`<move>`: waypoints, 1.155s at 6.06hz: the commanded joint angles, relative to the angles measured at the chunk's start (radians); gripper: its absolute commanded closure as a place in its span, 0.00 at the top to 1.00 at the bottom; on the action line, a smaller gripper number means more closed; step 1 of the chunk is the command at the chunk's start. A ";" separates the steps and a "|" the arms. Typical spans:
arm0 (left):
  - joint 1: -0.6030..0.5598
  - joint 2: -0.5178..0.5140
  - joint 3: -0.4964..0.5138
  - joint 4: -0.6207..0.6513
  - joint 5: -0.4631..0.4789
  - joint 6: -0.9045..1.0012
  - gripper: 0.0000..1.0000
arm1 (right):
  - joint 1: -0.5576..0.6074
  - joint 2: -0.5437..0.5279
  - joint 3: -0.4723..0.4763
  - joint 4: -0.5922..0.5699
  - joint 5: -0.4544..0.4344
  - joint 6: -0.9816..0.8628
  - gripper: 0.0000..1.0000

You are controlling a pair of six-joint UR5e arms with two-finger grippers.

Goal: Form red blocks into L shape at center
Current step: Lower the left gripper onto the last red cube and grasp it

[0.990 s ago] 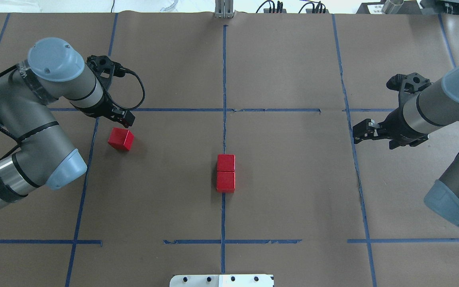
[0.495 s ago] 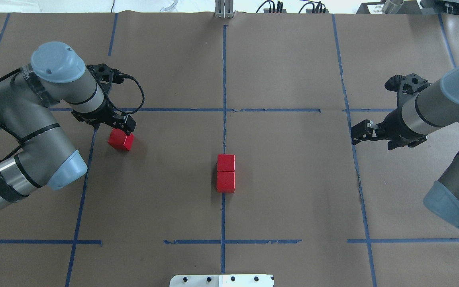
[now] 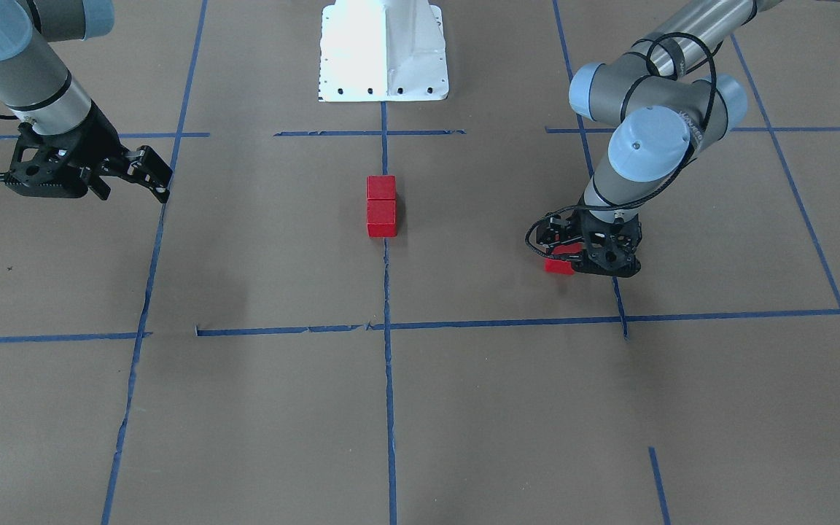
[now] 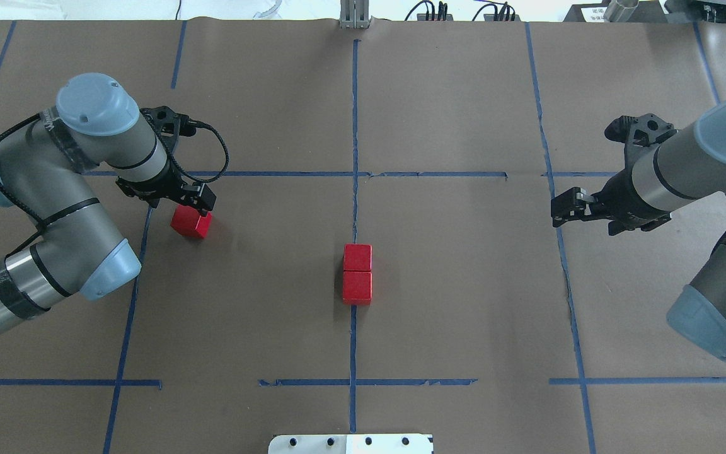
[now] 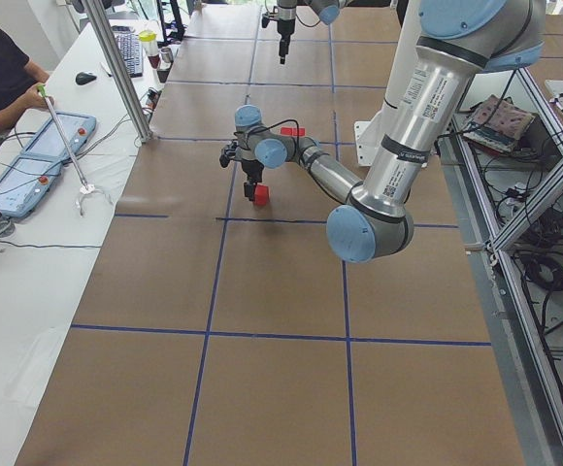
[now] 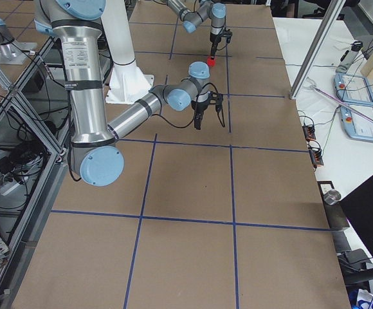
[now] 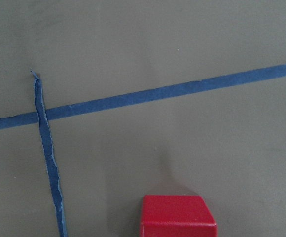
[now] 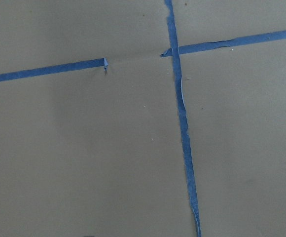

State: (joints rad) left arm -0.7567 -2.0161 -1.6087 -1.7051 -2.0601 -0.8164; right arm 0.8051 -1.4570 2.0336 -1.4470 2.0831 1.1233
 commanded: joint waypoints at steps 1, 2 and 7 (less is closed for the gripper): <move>0.026 -0.001 0.035 -0.077 0.000 -0.065 1.00 | -0.001 0.004 -0.003 0.000 0.000 0.000 1.00; 0.031 -0.001 0.044 -0.082 0.000 -0.069 1.00 | -0.001 0.006 -0.004 0.000 0.000 0.000 1.00; 0.036 -0.065 0.018 -0.061 0.005 -0.395 0.00 | -0.004 0.007 0.000 0.000 0.000 0.000 1.00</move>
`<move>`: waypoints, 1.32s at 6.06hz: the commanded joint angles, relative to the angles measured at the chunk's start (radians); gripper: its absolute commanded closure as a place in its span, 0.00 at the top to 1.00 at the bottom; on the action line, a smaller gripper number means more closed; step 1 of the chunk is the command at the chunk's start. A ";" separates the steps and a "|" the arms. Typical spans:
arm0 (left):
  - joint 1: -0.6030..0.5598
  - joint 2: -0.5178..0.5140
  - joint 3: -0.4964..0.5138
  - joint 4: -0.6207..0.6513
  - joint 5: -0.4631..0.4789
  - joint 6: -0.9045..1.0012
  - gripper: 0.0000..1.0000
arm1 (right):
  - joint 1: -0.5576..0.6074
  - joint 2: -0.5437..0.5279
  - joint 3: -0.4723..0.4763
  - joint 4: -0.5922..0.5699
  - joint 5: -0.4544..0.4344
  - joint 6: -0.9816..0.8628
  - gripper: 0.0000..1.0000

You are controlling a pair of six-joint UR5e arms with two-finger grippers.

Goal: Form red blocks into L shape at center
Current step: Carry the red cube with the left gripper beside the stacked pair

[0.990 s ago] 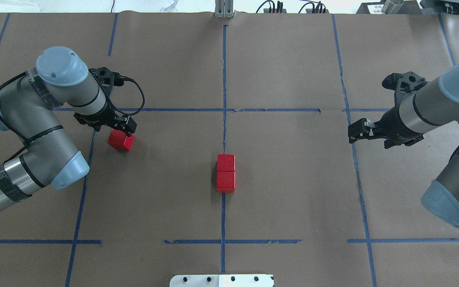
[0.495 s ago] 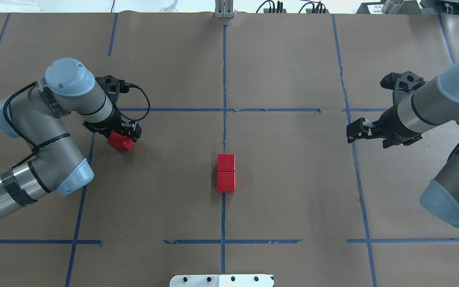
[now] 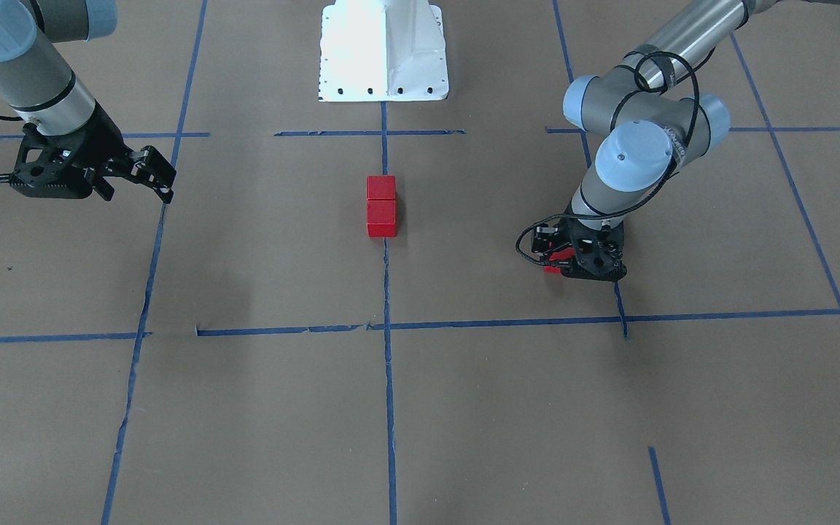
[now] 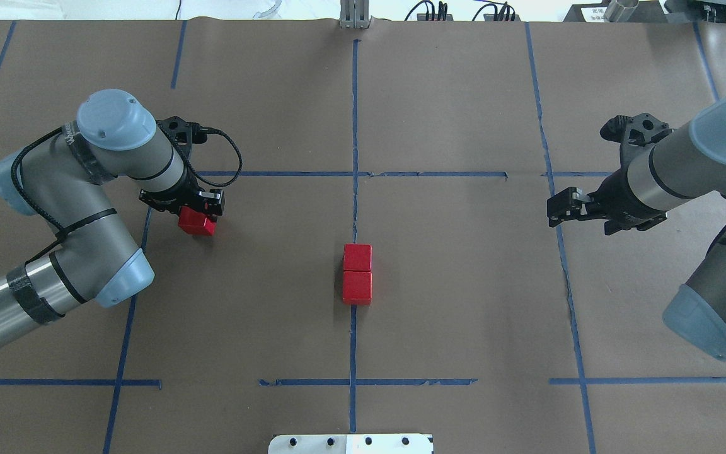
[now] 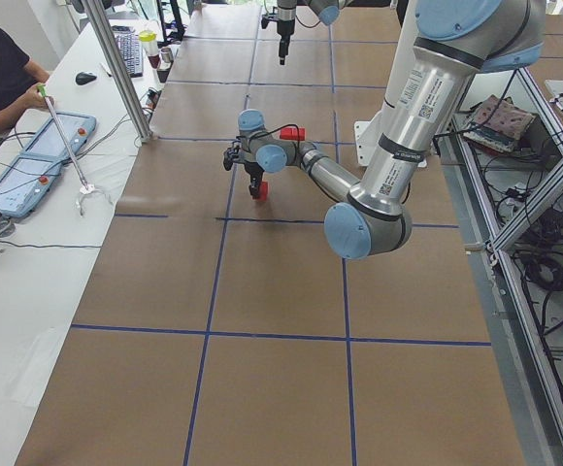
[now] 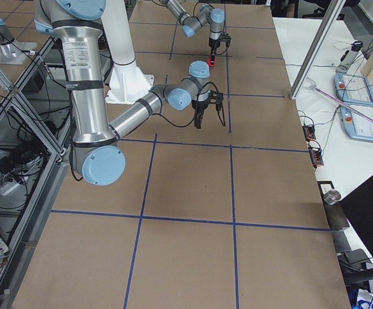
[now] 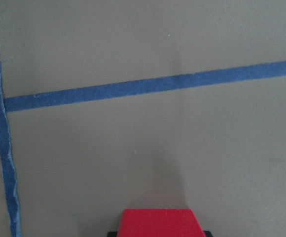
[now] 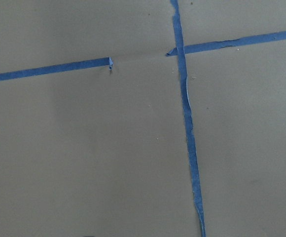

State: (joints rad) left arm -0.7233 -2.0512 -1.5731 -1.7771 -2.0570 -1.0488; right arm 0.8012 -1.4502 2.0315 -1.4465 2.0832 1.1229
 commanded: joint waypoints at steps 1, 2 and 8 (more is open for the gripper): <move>0.022 -0.067 -0.057 0.033 0.038 -0.449 0.00 | 0.000 0.002 0.003 0.000 0.000 0.000 1.00; 0.075 -0.099 -0.086 0.063 0.088 -0.711 0.00 | 0.000 0.001 0.003 0.000 0.000 0.002 1.00; 0.225 -0.207 -0.073 0.254 0.238 -1.663 0.00 | 0.000 0.001 0.004 0.000 0.000 0.006 1.00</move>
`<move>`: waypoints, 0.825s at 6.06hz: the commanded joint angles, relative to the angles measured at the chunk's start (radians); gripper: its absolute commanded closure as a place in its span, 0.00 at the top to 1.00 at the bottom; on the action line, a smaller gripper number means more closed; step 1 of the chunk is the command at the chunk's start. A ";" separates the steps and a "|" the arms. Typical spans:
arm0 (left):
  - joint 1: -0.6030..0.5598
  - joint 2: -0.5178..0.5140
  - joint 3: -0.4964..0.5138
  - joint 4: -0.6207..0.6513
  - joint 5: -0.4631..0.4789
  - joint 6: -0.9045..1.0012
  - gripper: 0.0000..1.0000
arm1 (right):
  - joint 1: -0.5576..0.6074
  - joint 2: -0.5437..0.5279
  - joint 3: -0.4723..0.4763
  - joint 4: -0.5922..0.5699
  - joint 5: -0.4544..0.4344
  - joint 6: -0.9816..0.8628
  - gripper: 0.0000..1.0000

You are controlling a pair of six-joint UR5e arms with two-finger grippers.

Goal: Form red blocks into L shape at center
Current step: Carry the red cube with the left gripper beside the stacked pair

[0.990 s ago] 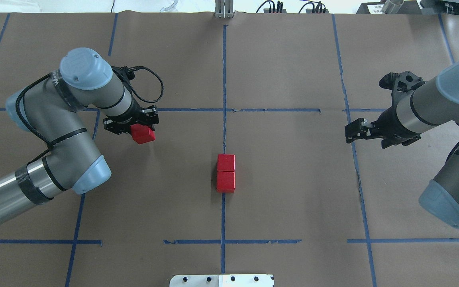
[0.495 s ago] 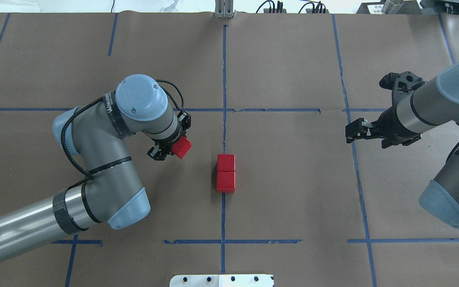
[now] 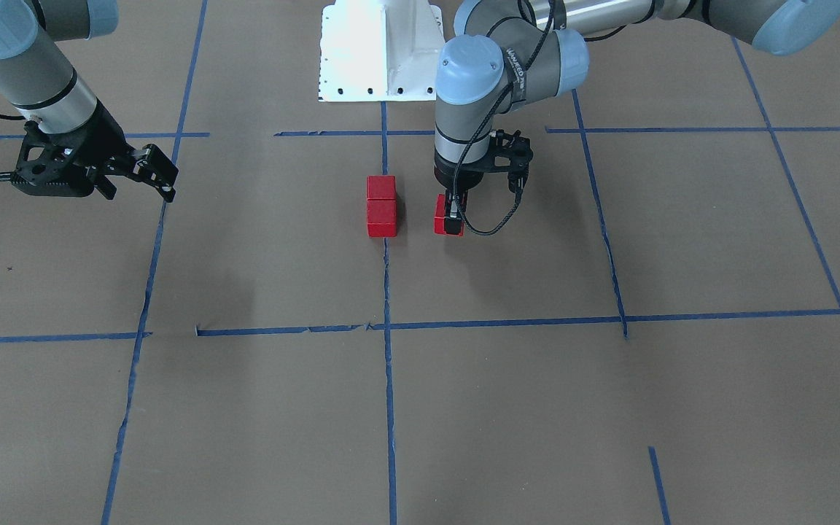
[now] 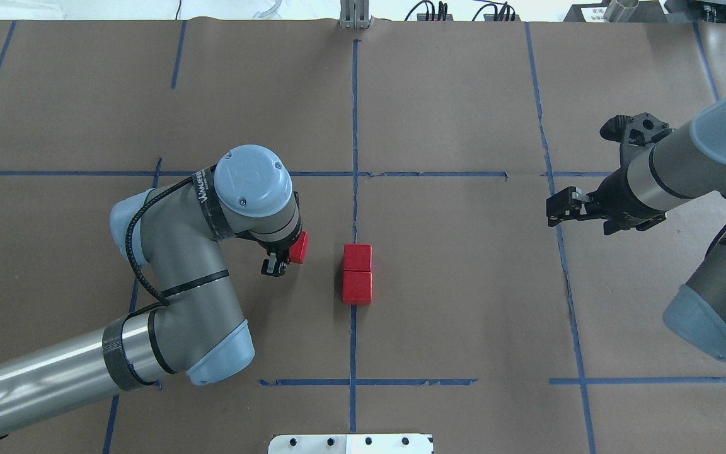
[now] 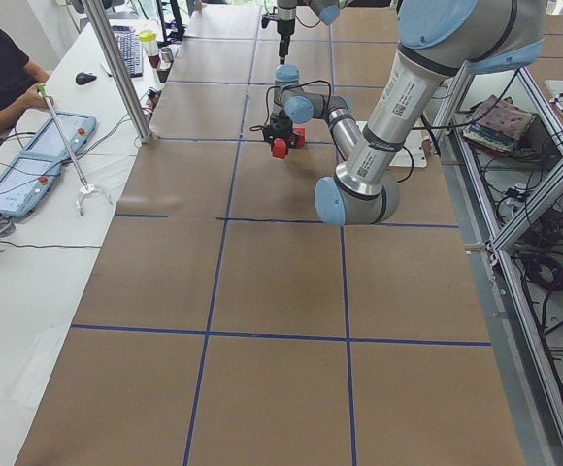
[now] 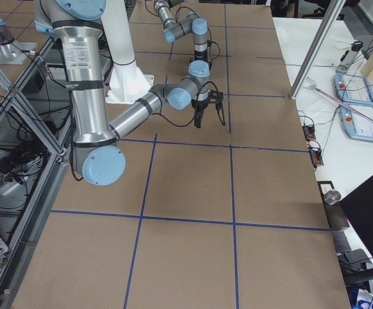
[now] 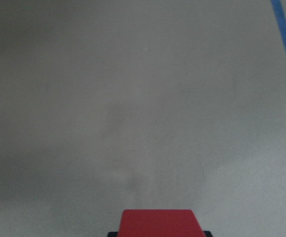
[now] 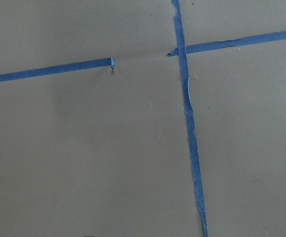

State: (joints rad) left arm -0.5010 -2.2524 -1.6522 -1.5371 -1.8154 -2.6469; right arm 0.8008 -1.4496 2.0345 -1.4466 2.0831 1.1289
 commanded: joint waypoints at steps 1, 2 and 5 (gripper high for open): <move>0.004 -0.009 0.006 0.020 -0.024 -0.080 0.00 | -0.002 0.000 0.001 0.000 0.000 0.000 1.00; 0.016 -0.012 0.008 0.002 -0.024 -0.143 0.00 | -0.003 0.000 0.001 0.000 0.000 0.002 1.00; 0.032 -0.056 0.063 -0.040 -0.024 -0.178 0.00 | -0.008 0.000 0.001 0.000 -0.002 0.002 1.00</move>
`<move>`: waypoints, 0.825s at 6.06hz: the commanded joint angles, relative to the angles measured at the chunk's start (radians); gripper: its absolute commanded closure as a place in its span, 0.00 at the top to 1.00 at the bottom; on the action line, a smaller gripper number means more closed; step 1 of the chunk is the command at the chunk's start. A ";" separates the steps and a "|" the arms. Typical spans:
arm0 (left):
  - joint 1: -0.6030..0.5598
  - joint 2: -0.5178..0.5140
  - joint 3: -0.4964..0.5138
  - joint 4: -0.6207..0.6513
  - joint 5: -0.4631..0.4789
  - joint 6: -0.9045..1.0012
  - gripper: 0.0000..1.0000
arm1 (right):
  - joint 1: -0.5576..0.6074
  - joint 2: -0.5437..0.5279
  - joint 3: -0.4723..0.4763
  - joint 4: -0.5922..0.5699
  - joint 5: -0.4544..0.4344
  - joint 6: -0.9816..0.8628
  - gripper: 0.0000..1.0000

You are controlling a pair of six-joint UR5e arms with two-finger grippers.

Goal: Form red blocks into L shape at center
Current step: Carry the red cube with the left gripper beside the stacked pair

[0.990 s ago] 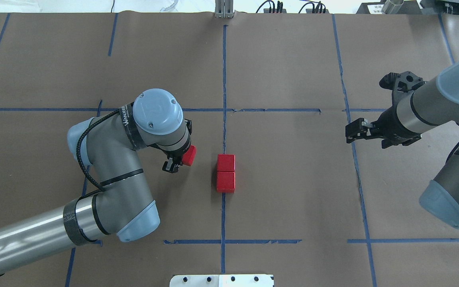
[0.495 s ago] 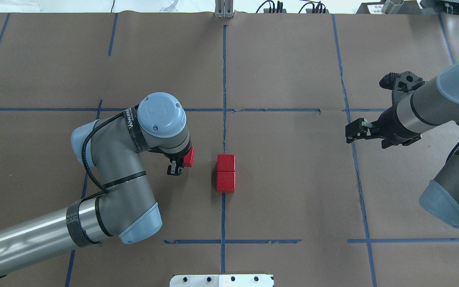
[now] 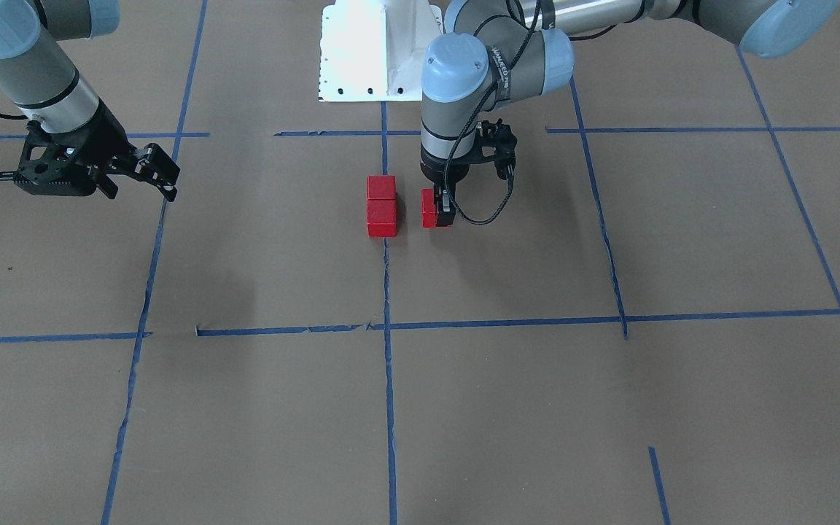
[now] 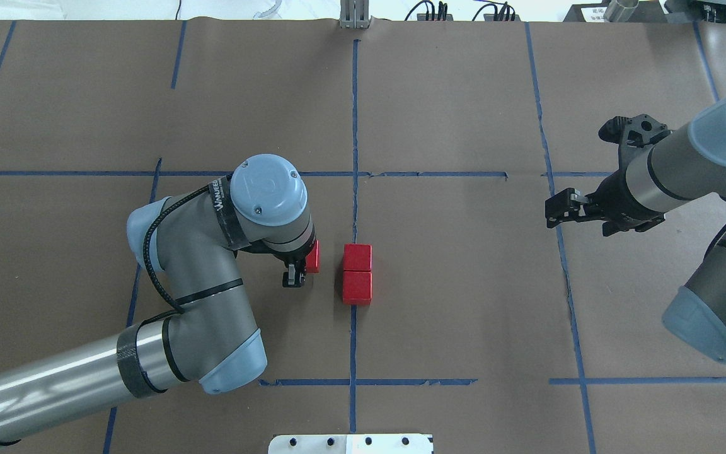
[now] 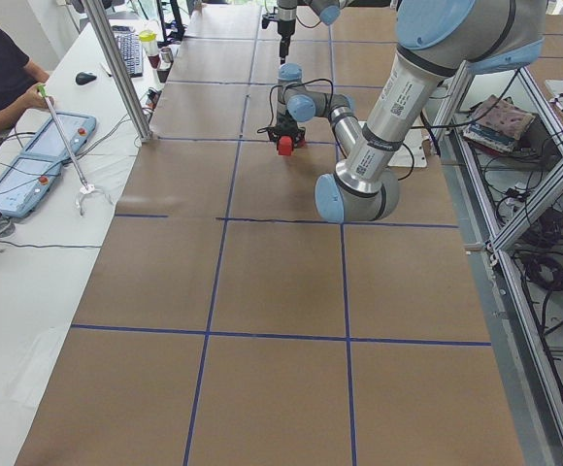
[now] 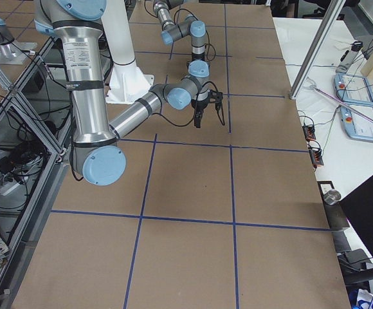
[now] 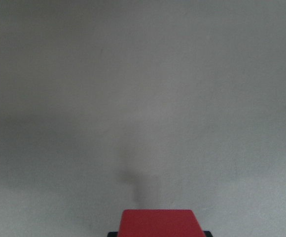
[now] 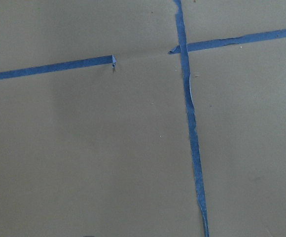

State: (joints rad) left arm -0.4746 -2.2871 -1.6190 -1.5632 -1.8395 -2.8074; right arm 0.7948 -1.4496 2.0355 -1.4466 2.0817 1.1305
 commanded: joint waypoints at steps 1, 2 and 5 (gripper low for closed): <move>0.005 -0.047 0.072 -0.015 -0.001 -0.017 0.00 | -0.002 0.000 0.000 0.000 0.000 0.000 1.00; 0.008 -0.051 0.074 -0.015 -0.001 -0.018 0.00 | -0.003 0.000 0.000 0.000 0.000 0.000 1.00; 0.017 -0.074 0.103 -0.015 0.000 -0.021 0.00 | -0.005 0.000 0.000 0.000 0.000 0.000 1.00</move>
State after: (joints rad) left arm -0.4581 -2.3515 -1.5308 -1.5784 -1.8396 -2.8281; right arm 0.7902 -1.4496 2.0356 -1.4465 2.0816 1.1305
